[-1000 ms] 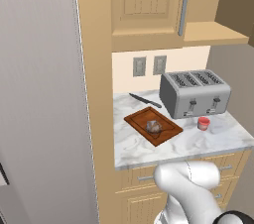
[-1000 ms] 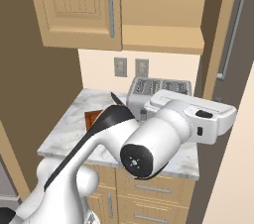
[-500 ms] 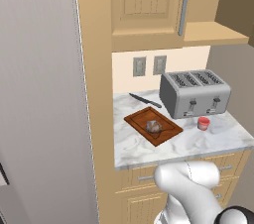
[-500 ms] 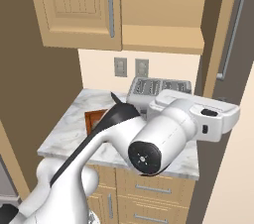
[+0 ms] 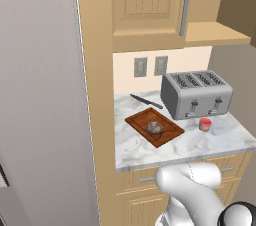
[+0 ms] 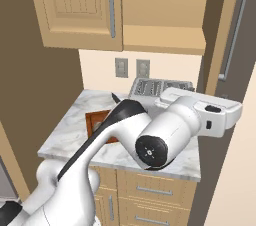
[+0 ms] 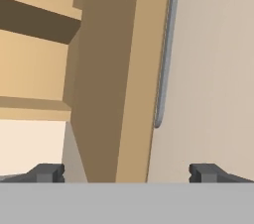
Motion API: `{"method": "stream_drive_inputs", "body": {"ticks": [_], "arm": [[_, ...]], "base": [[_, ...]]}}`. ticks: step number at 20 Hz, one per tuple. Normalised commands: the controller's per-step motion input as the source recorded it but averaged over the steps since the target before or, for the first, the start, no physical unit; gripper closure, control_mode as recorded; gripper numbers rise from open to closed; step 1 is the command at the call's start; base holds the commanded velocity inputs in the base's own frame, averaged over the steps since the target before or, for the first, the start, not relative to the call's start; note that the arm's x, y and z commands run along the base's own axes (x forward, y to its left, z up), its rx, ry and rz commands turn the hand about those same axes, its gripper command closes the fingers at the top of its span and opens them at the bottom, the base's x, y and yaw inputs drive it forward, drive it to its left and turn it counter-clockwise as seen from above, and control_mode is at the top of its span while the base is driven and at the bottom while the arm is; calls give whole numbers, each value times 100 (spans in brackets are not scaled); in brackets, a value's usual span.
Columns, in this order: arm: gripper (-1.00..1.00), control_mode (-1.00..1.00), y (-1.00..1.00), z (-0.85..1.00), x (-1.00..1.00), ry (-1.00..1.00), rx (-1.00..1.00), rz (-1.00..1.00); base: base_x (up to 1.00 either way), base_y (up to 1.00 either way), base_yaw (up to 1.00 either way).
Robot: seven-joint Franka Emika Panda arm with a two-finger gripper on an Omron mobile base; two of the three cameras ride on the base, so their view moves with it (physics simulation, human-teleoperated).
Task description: Pick the bread, place it on the cutting board, pick the jam, place it on the counter, and close the cabinet.
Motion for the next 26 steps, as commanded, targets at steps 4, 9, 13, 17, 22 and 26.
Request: {"method": "stream_drive_inputs", "body": {"ticks": [4, 9, 13, 17, 22, 26], "arm": [[-100, -100, -4, -2, 22, 0, 0, 0], [-100, -100, -4, -2, 22, 0, 0, 0], [-100, -100, 0, -7, 19, 0, 0, 2], [-100, -100, 0, -12, 5, 0, 0, 13], [-100, -100, 0, -12, 1, 0, 0, 16], [-100, -100, 0, -5, 0, 0, 0, 17]], "base": [[0, 0, 0], [0, 0, 0], [0, 0, 0], [0, 0, 0], [0, 0, 0], [0, 0, 0]]}}
